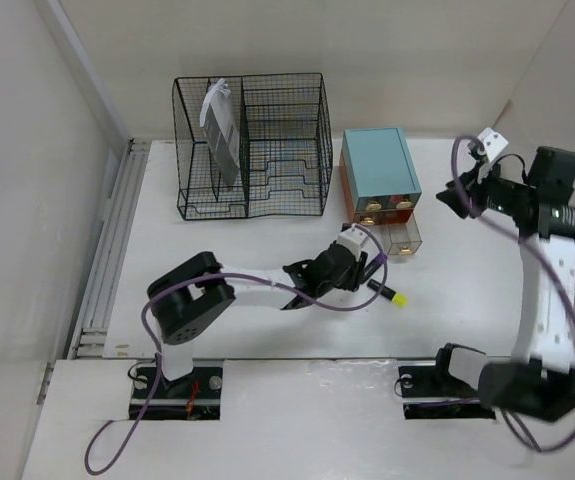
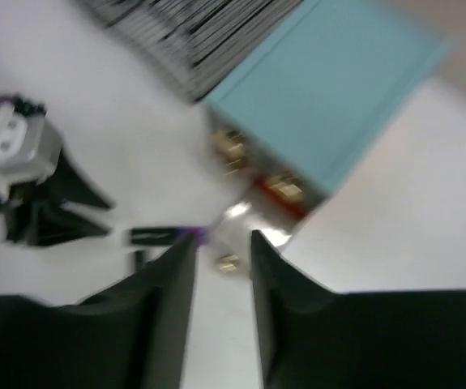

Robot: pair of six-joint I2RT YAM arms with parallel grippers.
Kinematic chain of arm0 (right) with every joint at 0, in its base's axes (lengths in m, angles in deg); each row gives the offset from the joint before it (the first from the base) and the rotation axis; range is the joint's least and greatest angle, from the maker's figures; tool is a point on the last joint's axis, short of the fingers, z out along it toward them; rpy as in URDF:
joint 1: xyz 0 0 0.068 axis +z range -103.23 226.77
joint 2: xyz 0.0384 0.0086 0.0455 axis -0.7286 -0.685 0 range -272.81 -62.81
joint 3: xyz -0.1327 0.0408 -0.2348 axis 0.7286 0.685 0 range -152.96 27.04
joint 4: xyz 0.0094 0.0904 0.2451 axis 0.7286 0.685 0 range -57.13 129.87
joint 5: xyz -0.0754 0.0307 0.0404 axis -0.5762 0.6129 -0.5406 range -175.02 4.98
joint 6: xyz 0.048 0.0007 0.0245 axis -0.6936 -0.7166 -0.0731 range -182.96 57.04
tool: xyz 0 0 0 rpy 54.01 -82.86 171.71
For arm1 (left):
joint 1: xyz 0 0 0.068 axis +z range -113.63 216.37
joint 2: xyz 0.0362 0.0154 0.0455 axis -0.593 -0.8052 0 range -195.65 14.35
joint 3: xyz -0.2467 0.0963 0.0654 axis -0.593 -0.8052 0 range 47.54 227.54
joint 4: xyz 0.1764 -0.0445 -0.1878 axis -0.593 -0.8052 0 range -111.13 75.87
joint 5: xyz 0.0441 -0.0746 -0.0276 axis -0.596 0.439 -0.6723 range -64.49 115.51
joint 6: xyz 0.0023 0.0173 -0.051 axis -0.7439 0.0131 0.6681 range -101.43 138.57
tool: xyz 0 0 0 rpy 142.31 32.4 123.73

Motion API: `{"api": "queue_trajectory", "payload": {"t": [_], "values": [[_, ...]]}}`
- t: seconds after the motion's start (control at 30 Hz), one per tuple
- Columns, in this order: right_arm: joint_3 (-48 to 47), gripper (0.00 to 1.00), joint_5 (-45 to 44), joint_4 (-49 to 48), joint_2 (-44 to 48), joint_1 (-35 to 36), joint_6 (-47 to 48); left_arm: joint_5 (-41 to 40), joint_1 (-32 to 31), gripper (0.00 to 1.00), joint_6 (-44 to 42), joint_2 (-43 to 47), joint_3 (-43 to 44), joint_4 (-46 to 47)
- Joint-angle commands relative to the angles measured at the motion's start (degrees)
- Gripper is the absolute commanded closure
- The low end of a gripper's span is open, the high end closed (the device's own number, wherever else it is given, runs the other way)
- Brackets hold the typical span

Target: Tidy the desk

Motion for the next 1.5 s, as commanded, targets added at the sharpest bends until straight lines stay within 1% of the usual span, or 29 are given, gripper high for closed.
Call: {"api": "queue_trajectory", "payload": {"t": [0.0,0.03,0.07,0.1,0.13,0.17,0.2,0.23,0.3,0.33,0.43,0.6,0.73,0.77,0.83,0.87,0.9,0.93,1.0,1.1,1.13,1.27,1.37,1.47], "values": [[3.3,0.57,-20.5,-26.8,16.3,4.6,-10.5,2.8,0.4,0.66,-4.0,-3.8,6.6,-2.0],[2.3,0.48,-27.8,-26.0,16.4,5.9,-11.0,2.8,0.4,0.66,-4.0,-4.7,7.6,-2.0],[0.1,0.48,-28.9,-24.5,15.4,5.9,-11.0,2.8,0.4,0.65,-4.5,-5.5,9.4,-2.0],[-1.1,0.46,-30.1,-24.5,15.4,5.9,-11.0,2.8,1.0,0.65,-4.5,-7.3,10.4,-3.0],[-0.4,0.46,-34.5,-25.2,15.9,5.9,-12.1,3.5,1.0,0.63,-5.1,-8.2,11.6,-3.1],[0.6,0.46,-35.8,-28.0,16.8,7.1,-12.1,3.5,1.0,0.63,-5.1,-10.0,13.7,-4.1],[1.6,0.43,-36.7,-28.8,17.6,7.1,-12.9,4.1,1.0,0.62,-5.7,-10.8,14.8,-5.2],[2.2,0.41,-36.2,-28.8,18.1,7.1,-13.7,4.1,1.5,0.62,-6.2,-11.4,15.7,-5.2],[2.8,0.41,-33.7,-27.7,18.1,7.1,-14.5,4.1,1.5,0.61,-6.8,-12.7,17.9,-5.8],[3.4,0.41,-32.9,-27.2,18.1,7.1,-15.4,4.6,1.5,0.59,-6.8,-13.8,18.7,-7.5],[4.1,0.40,-29.8,-26.4,17.5,7.1,-15.9,4.6,1.5,0.59,-7.6,-16.2,21.8,-10.7],[4.6,0.39,-25.2,-25.1,16.9,7.7,-17.7,2.7,1.5,0.58,-9.4,-20.1,26.2,-16.5],[5.1,0.39,-23.9,-25.1,17.4,7.7,-18.3,0.6,1.5,0.66,-10.0,-22.3,28.5,-19.4],[5.1,0.39,-23.9,-25.1,17.4,7.7,-18.3,0.6,1.5,0.71,-10.0,-22.3,29.1,-20.2],[5.7,0.39,-23.4,-25.1,17.9,7.7,-18.8,-0.1,1.5,0.76,-10.5,-22.9,29.6,-21.0],[5.7,0.39,-23.3,-25.1,17.9,7.7,-18.8,-0.9,1.5,0.80,-10.5,-22.9,29.6,-21.8],[5.7,0.39,-23.3,-25.1,17.9,7.7,-19.5,-2.2,1.5,0.90,-10.5,-22.9,29.6,-22.4],[6.2,0.39,-22.8,-25.1,17.9,7.7,-19.5,-2.8,1.5,0.93,-10.5,-22.9,30.1,-22.4],[6.2,0.39,-22.8,-25.1,18.6,7.7,-19.5,-4.5,1.0,0.95,-10.5,-21.4,29.2,-23.0],[6.7,0.39,-22.8,-25.6,19.1,7.7,-20.1,-5.7,-0.3,0.98,-9.4,-15.6,27.0,-21.3],[6.7,0.39,-22.8,-25.6,19.1,7.7,-20.7,-5.7,-0.9,0.98,-9.4,-12.1,25.5,-20.8],[8.0,0.39,-22.8,-27.5,19.6,7.7,-21.9,-5.0,-0.9,0.98,-8.6,-6.5,24.8,-20.0],[8.6,0.39,-23.3,-27.5,19.6,7.7,-22.4,-5.0,-0.9,0.98,-10.7,-6.4,28.7,-21.6],[9.2,0.39,-24.0,-28.1,19.6,7.7,-22.4,-2.2,0.3,0.98,-10.7,-7.7,33.0,-22.7]]}}
